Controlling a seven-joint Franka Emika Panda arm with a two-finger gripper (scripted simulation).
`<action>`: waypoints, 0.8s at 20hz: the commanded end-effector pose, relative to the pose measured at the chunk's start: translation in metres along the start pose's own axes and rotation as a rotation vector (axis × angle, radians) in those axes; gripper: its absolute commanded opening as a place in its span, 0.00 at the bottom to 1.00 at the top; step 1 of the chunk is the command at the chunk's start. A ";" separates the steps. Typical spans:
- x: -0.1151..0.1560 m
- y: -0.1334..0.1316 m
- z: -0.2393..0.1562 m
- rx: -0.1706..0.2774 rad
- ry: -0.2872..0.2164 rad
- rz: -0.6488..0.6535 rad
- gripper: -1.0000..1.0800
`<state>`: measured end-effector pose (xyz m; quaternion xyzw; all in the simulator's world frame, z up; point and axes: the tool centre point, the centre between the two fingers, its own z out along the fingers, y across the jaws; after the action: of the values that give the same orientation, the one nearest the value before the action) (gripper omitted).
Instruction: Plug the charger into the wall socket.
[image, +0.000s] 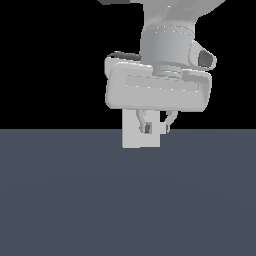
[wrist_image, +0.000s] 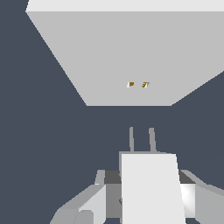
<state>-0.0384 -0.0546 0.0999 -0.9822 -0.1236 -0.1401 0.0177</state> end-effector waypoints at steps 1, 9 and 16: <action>0.000 0.000 0.000 0.000 0.000 0.000 0.00; 0.013 0.000 0.004 -0.001 0.000 0.000 0.00; 0.039 0.000 0.011 -0.001 0.000 0.000 0.00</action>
<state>-0.0048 -0.0454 0.0996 -0.9822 -0.1237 -0.1399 0.0176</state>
